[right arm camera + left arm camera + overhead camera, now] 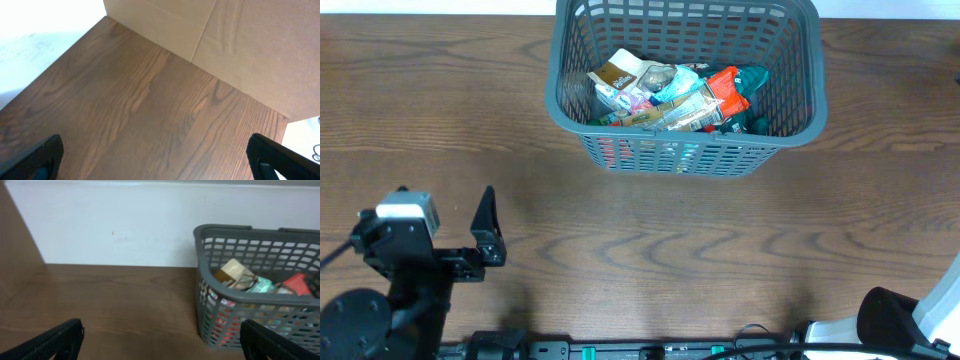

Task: Pack container

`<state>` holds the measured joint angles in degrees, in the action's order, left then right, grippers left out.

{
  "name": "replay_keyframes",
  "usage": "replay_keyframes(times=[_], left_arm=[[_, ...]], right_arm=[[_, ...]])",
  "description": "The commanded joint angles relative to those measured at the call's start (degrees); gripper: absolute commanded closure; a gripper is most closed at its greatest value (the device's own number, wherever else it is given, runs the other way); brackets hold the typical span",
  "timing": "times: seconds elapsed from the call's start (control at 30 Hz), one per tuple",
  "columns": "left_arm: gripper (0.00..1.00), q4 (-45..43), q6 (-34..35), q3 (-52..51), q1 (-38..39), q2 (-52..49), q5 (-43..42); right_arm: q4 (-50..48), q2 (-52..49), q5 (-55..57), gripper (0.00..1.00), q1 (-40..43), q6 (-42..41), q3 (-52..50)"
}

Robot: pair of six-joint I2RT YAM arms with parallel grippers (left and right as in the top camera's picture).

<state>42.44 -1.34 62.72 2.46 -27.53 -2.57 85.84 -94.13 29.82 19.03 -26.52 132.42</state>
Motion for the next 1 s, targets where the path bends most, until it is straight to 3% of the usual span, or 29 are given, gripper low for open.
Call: replay_keyframes(times=[0.0, 0.5, 0.97], left_arm=[[0.02, -2.4, 2.0, -5.0, -1.6, 3.5, 0.7], [0.01, -24.3, 3.2, -31.0, -2.4, 14.1, 0.6], [0.01, -25.9, 4.8, -40.0, -2.4, 20.5, 0.4]], right_arm=[[-0.1, 0.1, 0.8, 0.01, 0.2, 0.4, 0.5], [-0.1, 0.1, 0.8, 0.01, 0.2, 0.4, 0.5], [-0.1, 0.1, 0.8, 0.01, 0.2, 0.4, 0.5]])
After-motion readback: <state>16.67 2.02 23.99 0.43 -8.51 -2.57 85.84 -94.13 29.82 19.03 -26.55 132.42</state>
